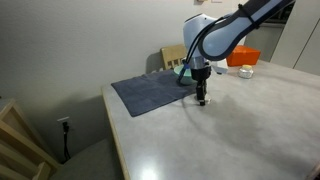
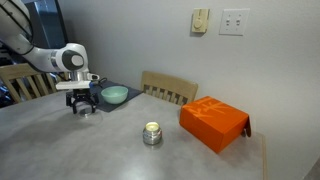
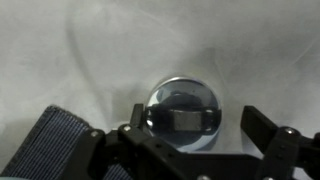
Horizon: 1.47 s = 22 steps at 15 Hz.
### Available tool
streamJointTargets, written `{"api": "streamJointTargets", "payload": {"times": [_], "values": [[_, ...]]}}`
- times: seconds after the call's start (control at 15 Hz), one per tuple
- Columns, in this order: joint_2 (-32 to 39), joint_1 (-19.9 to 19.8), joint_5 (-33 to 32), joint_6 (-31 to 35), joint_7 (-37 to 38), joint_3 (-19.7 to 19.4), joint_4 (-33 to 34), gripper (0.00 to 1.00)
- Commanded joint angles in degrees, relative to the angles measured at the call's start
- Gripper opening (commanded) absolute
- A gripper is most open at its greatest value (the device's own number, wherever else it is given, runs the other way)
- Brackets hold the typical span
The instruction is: Pick up the lid and put it on the bottle
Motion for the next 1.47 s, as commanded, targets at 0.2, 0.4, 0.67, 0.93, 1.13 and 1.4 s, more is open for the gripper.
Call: {"api": "streamJointTargets", "payload": {"times": [0.2, 0.4, 0.67, 0.93, 1.13, 1.4], "values": [[0.68, -0.13, -0.07, -0.83, -0.44, 1.01, 0.87, 0.46], [-0.08, -0.18, 0.51, -2.37, 0.42, 0.95, 0.37, 0.44], [-3.81, 0.4, 0.46, -4.13, 3.68, 0.59, -2.49, 0.44], [-10.23, 0.12, 0.07, -2.95, 6.64, 0.4, -7.12, 0.44], [-16.56, -0.5, -0.19, -1.48, 8.05, 0.19, -11.88, 0.44], [-26.32, -1.64, -0.32, -0.37, 10.53, -0.44, -19.68, 0.44]]}}
